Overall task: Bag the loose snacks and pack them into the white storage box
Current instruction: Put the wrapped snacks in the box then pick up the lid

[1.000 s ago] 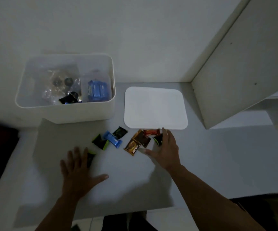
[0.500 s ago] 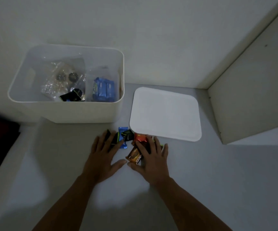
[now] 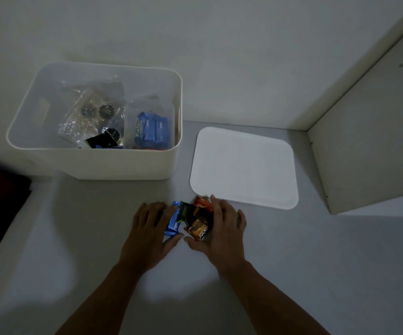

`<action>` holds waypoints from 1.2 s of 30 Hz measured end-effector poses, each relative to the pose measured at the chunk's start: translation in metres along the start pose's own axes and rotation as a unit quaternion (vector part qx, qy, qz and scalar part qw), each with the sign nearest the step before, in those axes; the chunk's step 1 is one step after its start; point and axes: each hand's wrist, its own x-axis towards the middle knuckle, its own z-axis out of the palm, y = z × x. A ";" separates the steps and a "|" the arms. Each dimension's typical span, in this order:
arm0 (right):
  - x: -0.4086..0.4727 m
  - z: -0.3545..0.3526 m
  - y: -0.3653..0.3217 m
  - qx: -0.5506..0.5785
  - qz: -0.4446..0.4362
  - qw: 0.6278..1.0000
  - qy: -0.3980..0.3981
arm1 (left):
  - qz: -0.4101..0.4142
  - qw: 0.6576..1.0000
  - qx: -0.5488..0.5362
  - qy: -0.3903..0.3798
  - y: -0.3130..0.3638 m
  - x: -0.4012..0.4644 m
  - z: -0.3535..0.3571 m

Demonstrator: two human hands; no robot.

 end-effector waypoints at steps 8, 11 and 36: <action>0.010 0.006 0.001 -0.053 -0.114 0.992 0.008 | -0.024 0.999 0.022 0.008 0.005 0.000 0.000; 0.009 0.007 0.003 -0.039 -0.112 0.993 0.001 | -0.034 0.999 0.022 0.025 0.006 0.001 -0.001; 0.063 -0.030 -0.062 0.086 -0.041 0.994 -0.058 | -0.404 0.846 -0.337 0.079 0.028 0.011 -0.061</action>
